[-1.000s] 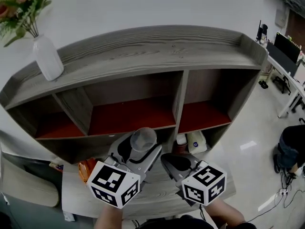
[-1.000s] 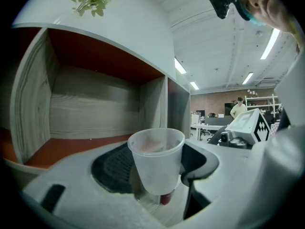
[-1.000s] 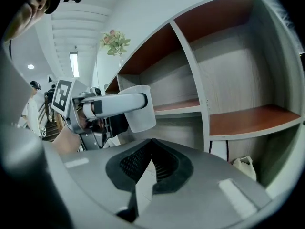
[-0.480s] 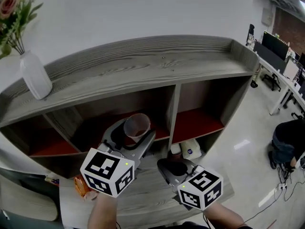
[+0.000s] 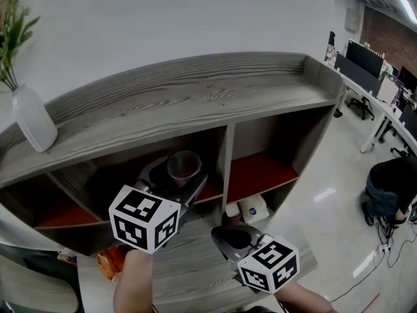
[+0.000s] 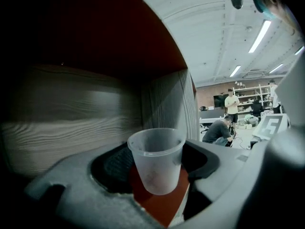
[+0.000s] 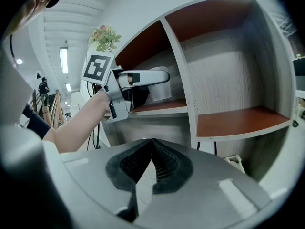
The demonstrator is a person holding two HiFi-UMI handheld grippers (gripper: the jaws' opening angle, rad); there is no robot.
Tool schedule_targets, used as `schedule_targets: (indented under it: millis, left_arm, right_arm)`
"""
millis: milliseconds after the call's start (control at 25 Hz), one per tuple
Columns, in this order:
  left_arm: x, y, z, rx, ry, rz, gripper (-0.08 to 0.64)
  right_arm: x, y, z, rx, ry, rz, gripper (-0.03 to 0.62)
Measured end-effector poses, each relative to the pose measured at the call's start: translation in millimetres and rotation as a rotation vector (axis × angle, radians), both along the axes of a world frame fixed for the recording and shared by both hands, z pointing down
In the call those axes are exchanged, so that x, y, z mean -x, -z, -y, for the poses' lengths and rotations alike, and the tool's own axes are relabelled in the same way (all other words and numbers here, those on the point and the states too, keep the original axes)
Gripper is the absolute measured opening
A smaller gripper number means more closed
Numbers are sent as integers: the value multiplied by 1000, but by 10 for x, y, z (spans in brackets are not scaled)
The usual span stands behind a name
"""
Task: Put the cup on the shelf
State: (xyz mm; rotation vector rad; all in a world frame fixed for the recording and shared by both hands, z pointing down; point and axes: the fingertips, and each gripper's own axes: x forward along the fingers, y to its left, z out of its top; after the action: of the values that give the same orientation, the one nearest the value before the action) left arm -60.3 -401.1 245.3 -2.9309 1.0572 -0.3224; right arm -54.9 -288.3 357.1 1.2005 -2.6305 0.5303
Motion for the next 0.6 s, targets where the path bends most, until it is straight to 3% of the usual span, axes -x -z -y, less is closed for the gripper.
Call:
schedule_targets:
  millis: [600]
  left_arm:
    - [-58,-88,108,-36,-61,108,307]
  right_arm:
    - [-94,-34,40,3,-37,15,-1]
